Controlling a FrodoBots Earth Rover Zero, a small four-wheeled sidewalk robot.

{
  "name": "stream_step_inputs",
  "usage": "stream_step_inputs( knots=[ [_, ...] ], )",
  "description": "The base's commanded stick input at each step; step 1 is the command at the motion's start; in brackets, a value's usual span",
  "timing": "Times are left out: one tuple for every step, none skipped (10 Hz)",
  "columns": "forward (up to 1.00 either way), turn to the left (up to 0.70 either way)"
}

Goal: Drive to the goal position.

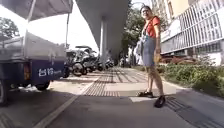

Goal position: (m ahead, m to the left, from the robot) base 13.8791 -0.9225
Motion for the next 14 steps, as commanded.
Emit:
stream_step_inputs(
  knots=[
    [0.0,0.0],
    [0.0,0.0],
    [0.0,0.0],
    [0.0,0.01],
    [0.0,0.02],
    [0.0,0.02],
    [0.0,0.02],
    [0.0,0.03],
    [0.0,0.03],
    [0.0,0.03],
    [0.0,0.02],
    [0.0,0.03],
    [0.0,0.03],
    [0.0,0.03]
  ],
)
